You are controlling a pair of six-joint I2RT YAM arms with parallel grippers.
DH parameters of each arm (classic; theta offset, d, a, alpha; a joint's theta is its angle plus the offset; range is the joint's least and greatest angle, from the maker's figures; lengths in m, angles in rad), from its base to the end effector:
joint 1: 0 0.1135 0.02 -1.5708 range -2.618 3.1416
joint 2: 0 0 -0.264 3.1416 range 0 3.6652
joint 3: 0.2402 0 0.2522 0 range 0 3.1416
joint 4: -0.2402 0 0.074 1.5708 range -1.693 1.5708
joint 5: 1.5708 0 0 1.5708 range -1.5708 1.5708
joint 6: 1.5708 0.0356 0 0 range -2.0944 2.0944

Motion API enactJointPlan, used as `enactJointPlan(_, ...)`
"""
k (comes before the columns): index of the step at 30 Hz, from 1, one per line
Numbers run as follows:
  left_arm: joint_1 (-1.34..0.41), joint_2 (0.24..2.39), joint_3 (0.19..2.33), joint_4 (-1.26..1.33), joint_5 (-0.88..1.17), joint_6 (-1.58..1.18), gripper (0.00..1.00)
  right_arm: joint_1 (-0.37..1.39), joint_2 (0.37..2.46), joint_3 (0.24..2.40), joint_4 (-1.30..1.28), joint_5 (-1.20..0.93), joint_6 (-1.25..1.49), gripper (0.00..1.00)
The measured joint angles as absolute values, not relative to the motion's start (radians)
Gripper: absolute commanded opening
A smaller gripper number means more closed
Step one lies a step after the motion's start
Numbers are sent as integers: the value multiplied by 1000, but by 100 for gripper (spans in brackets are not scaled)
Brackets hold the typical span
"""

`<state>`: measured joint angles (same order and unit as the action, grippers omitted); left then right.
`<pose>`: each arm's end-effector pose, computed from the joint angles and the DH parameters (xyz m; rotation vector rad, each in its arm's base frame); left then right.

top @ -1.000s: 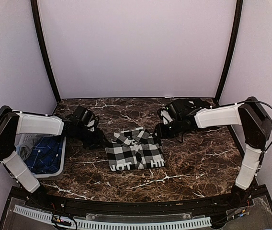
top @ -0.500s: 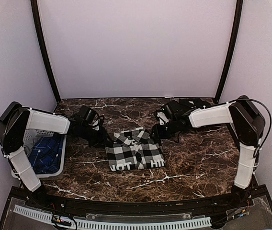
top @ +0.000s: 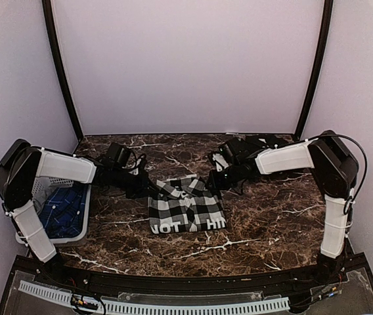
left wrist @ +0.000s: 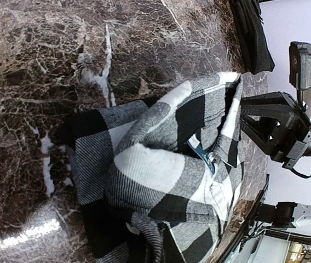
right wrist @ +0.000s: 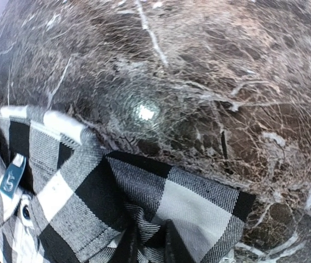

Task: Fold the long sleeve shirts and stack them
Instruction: Adjust the square-folded shirt at the center of the board.

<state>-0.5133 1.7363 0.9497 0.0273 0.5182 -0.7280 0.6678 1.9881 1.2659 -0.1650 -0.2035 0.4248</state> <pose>0.3007 -0.1897 0.1706 0.0153 2.5349 -1.1723 0.3247 0.2653 0.1535 -0.4044 2.5413 0.6997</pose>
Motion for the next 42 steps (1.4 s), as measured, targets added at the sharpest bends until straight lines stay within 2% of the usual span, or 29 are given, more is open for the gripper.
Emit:
enactJointPlan(2,-513,1736,950,41,537,-724,0,668,1988,1268,-165,-207,427,0)
enactJointPlan(7,-513,1736,950,80,583,-712,0,668,1974,1268,-173,-208,427,0)
enactJointPlan(18,-513,1736,950,170,701,-692,0,669,1772,1208,-179,-200,443,0)
enactJointPlan(24,-513,1742,970,213,748,-692,0,670,1739,1146,-179,-171,459,0)
enactJointPlan(33,-484,1925,1017,266,770,-688,0,667,1742,1121,-180,-103,488,0)
enactJointPlan(39,-463,1974,1019,254,752,-688,17,663,1796,1122,-180,-88,494,0)
enactJointPlan(42,-463,1972,1028,231,719,-675,25,662,1820,1122,-183,-78,497,12)
